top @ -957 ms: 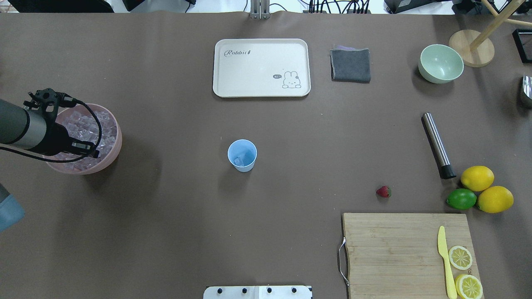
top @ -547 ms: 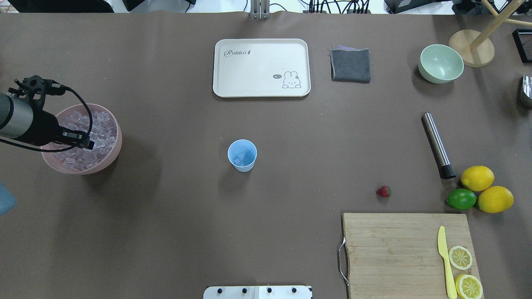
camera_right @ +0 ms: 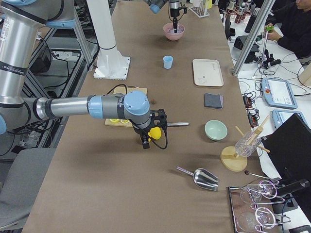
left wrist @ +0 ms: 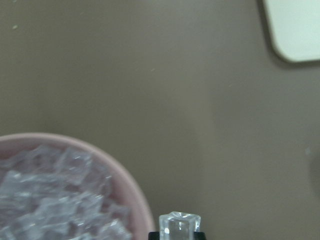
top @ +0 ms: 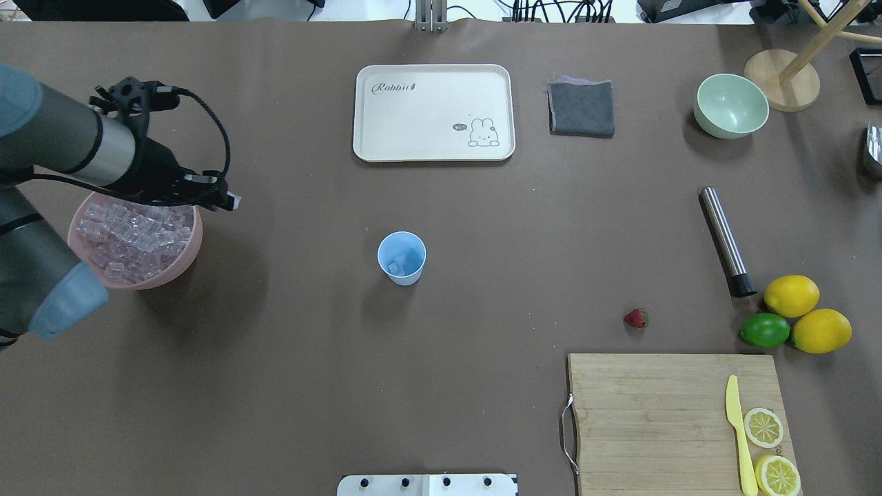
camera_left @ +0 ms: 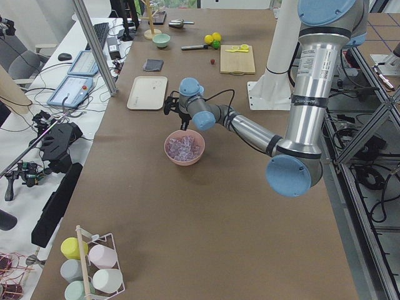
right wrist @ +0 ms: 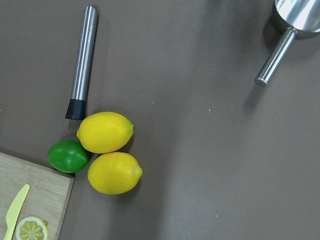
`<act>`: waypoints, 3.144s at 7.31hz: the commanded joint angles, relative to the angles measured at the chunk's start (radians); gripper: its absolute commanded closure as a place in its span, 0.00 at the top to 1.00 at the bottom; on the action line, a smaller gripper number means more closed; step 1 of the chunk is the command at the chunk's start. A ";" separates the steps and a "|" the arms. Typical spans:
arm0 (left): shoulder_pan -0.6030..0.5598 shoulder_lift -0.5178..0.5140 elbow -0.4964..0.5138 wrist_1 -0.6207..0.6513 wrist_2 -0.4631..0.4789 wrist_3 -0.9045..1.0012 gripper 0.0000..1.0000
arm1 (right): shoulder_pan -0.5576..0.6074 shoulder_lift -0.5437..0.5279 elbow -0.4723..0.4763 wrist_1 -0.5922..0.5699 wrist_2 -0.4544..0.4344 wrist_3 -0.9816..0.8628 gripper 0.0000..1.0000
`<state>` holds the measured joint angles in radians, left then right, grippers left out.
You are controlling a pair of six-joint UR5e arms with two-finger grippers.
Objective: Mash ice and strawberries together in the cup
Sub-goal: 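Carry the ice cube over the light-blue cup and release it, then move the empty left gripper back over the ice bowl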
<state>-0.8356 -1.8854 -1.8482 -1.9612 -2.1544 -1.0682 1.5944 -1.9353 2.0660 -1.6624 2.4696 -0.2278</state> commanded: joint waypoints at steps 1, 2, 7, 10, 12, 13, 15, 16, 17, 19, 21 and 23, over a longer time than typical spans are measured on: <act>0.129 -0.232 0.004 0.199 0.125 -0.140 0.00 | -0.001 0.001 -0.001 0.000 0.000 0.001 1.00; 0.203 -0.277 0.015 0.221 0.198 -0.180 0.00 | -0.001 0.002 -0.001 0.000 0.000 0.002 1.00; 0.289 -0.365 0.115 0.212 0.274 -0.213 0.00 | -0.005 0.030 0.005 -0.003 0.002 0.030 1.00; 0.305 -0.367 0.121 0.212 0.291 -0.208 0.95 | -0.109 0.110 0.014 -0.002 0.002 0.145 1.00; 0.250 -0.339 0.083 0.225 0.281 -0.143 0.95 | -0.189 0.168 0.035 0.000 0.002 0.261 1.00; 0.201 -0.281 0.054 0.226 0.225 -0.081 0.94 | -0.206 0.177 0.043 0.000 0.002 0.283 1.00; 0.071 -0.128 -0.008 0.226 0.124 0.120 0.93 | -0.240 0.179 0.080 0.000 0.002 0.349 1.00; 0.038 -0.036 -0.043 0.225 0.123 0.220 0.93 | -0.250 0.177 0.086 0.000 0.002 0.363 1.00; -0.006 0.018 -0.045 0.223 0.123 0.352 0.93 | -0.252 0.177 0.088 0.000 0.002 0.363 1.00; -0.065 0.128 -0.058 0.209 0.134 0.596 0.93 | -0.258 0.177 0.089 0.001 0.002 0.364 1.00; -0.065 0.257 -0.062 0.031 0.201 0.631 0.93 | -0.272 0.179 0.092 0.001 0.002 0.375 1.00; -0.022 0.295 -0.060 -0.004 0.291 0.619 0.93 | -0.275 0.179 0.092 0.001 0.002 0.377 1.00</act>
<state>-0.8840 -1.6160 -1.9075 -1.9389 -1.9247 -0.4461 1.3221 -1.7567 2.1578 -1.6613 2.4712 0.1471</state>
